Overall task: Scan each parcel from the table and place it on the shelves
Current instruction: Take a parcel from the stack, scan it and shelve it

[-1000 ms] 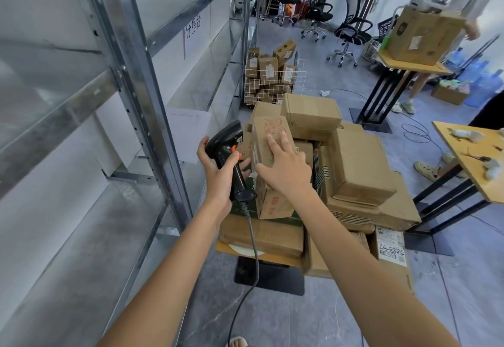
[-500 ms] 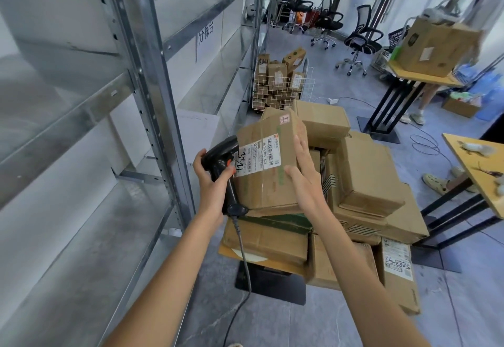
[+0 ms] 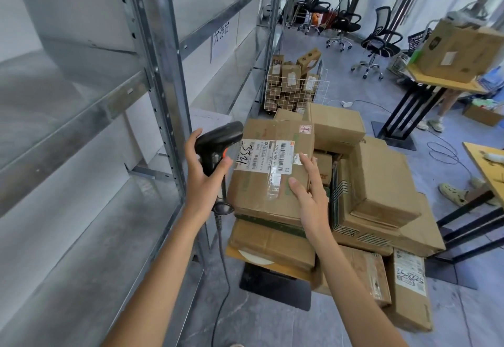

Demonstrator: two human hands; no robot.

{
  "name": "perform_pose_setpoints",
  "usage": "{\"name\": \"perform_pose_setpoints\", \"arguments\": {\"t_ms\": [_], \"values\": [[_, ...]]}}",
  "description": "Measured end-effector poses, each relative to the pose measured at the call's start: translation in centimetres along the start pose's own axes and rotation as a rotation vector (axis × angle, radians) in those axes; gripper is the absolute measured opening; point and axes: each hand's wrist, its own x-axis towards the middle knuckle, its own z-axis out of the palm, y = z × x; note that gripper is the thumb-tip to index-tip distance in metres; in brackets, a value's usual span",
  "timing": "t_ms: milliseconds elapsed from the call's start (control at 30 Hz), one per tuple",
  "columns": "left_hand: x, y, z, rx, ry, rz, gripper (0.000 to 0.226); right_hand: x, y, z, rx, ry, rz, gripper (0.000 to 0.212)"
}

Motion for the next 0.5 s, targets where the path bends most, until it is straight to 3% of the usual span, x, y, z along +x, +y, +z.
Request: {"name": "perform_pose_setpoints", "arguments": {"t_ms": [200, 500], "values": [[-0.6, 1.0, -2.8, 0.168, -0.052, 0.142, 0.067, -0.1, -0.4, 0.9, 0.007, -0.05, -0.039, 0.054], [-4.1, -0.2, -6.5, 0.246, 0.158, 0.069, 0.073, -0.7, -1.0, 3.5, 0.012, -0.25, -0.047, 0.048]]}}
